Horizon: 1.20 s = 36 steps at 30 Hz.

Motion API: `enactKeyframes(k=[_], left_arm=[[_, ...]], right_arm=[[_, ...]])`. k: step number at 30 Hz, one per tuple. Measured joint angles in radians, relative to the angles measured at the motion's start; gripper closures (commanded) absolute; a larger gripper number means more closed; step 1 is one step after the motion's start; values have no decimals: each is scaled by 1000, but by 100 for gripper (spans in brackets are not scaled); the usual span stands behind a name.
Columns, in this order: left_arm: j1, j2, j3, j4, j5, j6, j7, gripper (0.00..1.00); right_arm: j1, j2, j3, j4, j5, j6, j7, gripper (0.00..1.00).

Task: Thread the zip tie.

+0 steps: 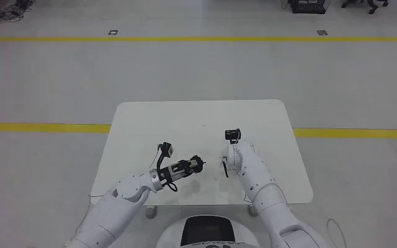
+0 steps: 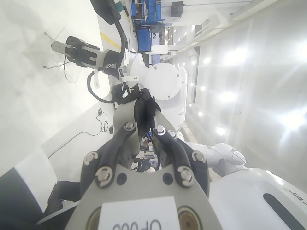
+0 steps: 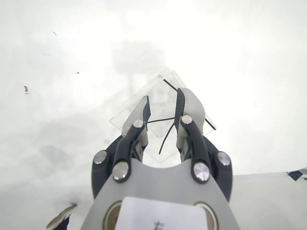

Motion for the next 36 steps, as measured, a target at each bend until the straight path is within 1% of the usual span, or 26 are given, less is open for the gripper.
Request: enactKeyframes(k=[8,11,18,24,29,36], left_arm=[[0,0,0,0,0,0,0,100],[0,0,0,0,0,0,0,100],[0,0,0,0,0,0,0,100],[0,0,0,0,0,0,0,100],[0,0,0,0,0,0,0,100],[0,0,0,0,0,0,0,100]], right_arm=[[7,31,-34,3,0,0,-8,76],[6,38,-42,-2,0,0,-10,76],[-11,51,-50,-38,0,0,2,76],[-13,66,-63,-43,0,0,11,76],[-4,74,-75,-26,0,0,9,76],[25,82,-97,34,0,0,-4,76]])
